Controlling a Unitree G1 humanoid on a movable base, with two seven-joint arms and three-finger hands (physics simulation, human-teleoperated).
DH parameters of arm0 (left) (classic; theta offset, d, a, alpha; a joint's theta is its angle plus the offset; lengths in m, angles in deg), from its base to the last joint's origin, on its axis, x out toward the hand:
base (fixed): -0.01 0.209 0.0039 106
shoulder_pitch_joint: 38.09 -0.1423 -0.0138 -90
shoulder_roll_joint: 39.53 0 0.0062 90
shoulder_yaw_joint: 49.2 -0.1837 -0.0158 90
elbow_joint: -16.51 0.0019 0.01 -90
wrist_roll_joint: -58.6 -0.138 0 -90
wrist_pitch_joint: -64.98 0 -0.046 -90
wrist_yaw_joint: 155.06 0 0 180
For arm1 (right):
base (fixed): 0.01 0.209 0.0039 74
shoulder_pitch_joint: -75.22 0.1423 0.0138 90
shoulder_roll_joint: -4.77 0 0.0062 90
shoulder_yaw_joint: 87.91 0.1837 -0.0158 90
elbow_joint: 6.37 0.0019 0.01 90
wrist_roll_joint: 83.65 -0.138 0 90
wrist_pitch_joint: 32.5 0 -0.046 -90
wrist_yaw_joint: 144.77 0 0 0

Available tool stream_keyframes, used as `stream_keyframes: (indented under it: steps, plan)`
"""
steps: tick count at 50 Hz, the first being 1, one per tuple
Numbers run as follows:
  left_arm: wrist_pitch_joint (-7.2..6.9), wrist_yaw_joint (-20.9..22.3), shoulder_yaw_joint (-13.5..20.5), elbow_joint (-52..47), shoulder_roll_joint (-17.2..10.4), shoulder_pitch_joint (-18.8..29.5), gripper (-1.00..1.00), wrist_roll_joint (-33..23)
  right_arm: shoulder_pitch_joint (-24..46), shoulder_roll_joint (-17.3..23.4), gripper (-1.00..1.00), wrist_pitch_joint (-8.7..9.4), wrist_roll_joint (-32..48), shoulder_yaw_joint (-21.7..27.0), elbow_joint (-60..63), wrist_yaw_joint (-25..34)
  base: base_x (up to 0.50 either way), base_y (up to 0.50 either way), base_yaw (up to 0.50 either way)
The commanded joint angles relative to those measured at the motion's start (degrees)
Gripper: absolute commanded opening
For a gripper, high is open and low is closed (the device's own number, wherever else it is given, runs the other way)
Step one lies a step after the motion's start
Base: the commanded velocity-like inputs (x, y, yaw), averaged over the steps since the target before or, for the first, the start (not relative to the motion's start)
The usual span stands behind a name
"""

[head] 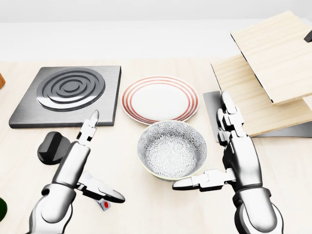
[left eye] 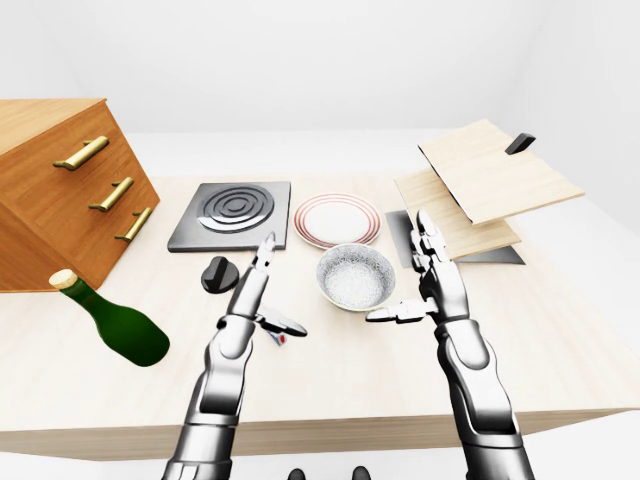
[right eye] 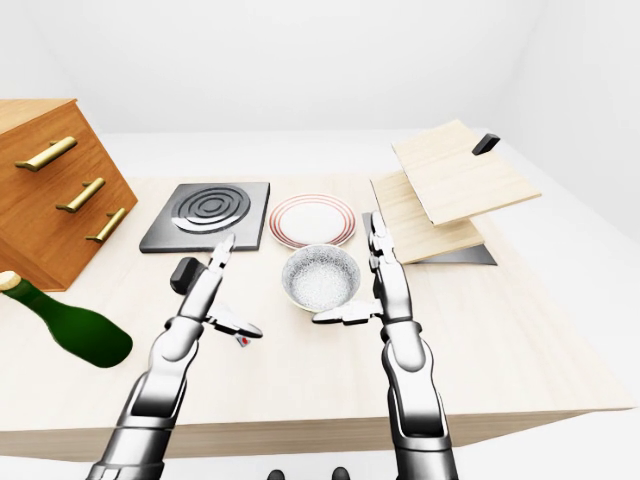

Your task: Pick up the cream cheese and put it in the bowl.

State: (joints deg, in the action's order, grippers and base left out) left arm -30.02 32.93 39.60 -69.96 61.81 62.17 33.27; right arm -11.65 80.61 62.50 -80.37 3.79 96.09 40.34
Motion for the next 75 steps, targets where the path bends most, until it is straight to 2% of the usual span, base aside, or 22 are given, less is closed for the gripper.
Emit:
stream_keyframes:
  steps: [1,12,23,25,26,28,33,35,40,43,46,49,50,57,65,70,75]
  plan:
    - [0.0,-1.1,-1.82,2.09,0.32,-0.53,1.0,-12.24,0.84,0.26,1.0,0.0,-1.29,0.75,0.62,-0.39,0.0,0.0,0.0]
    - [0.0,-2.15,-2.29,4.55,0.3,-4.11,1.0,-18.99,0.84,0.36,1.0,0.0,-1.53,1.02,0.68,-0.36,0.0,0.0,0.0]
    - [0.0,-3.08,-1.11,8.03,0.01,-2.79,1.0,-19.1,0.9,0.34,1.0,0.0,-1.5,0.96,0.09,-0.44,0.0,0.0,0.0]
    - [0.0,-3.32,-1.31,8.95,-0.04,-2.55,0.89,-19.38,0.97,0.44,1.0,0.0,-1.72,1.23,-0.35,-0.33,0.0,0.0,0.0]
    - [0.0,-3.29,-1.27,9.01,-0.04,-2.49,0.65,-19.37,1.0,0.44,1.0,0.0,-1.82,1.31,-0.54,-0.32,0.0,0.0,0.0]
    - [0.0,-3.37,-1.11,9.29,-0.12,-2.23,0.42,-19.36,1.02,0.46,1.0,0.0,-1.8,1.28,-1.02,-0.36,0.0,0.0,0.0]
    - [0.0,-3.43,-0.73,10.08,-0.29,-1.49,0.28,-18.95,0.99,0.48,1.0,0.0,-1.85,1.27,-1.08,-0.35,0.0,0.0,0.0]
    - [0.0,-3.58,-0.52,10.95,-0.45,-0.9,0.06,-18.57,1.08,0.46,1.0,0.0,-1.94,1.32,-1.17,-0.41,0.0,0.0,0.0]
    - [0.0,-4.16,-0.22,13.27,-0.77,0.33,0.02,-17.81,1.38,0.57,1.0,0.0,-2.23,1.57,-1.96,-0.41,0.0,0.0,0.0]
    - [0.0,-4.81,-0.16,14.4,-0.91,0.82,-0.11,-17.73,1.26,0.61,1.0,0.0,-2.31,1.56,-1.96,-0.39,0.0,0.0,0.0]
    - [0.0,-5.2,-0.2,14.67,-1.02,0.81,-0.46,-17.92,1.01,0.59,1.0,0.0,-2.32,1.49,-1.61,-0.36,0.0,0.0,0.0]
    - [0.0,-5.29,-0.06,14.58,-1.09,0.8,-0.94,-17.82,1.02,0.56,1.0,0.0,-2.31,1.48,-1.77,-0.35,0.0,0.0,0.0]
    - [0.0,-5.06,-0.04,13.74,-1.1,0.59,-1.0,-17.85,0.96,0.52,1.0,0.0,-2.16,1.36,-2.03,-0.43,0.0,0.0,0.0]
    - [0.0,-3.83,-0.14,9.41,-0.96,-0.75,-1.0,-18.77,0.86,0.33,1.0,0.0,-1.79,0.9,-2.19,-0.54,0.0,0.0,0.0]
    - [0.0,0.87,0.04,-1.51,-0.44,-2.93,-1.0,-20.75,0.95,0.27,1.0,0.0,-1.63,0.81,-2.67,-0.57,0.0,0.0,0.0]
    - [0.0,4.39,0.42,-6.21,-0.35,-1.29,-1.0,-21.57,0.8,0.21,1.0,0.0,-1.52,0.66,-2.24,-0.56,0.0,0.0,0.0]
    - [0.0,4.65,0.84,-3.48,-0.84,2.99,-1.0,-22.03,1.29,0.18,1.0,0.0,-1.68,0.8,-2.79,-0.71,0.0,0.0,0.0]
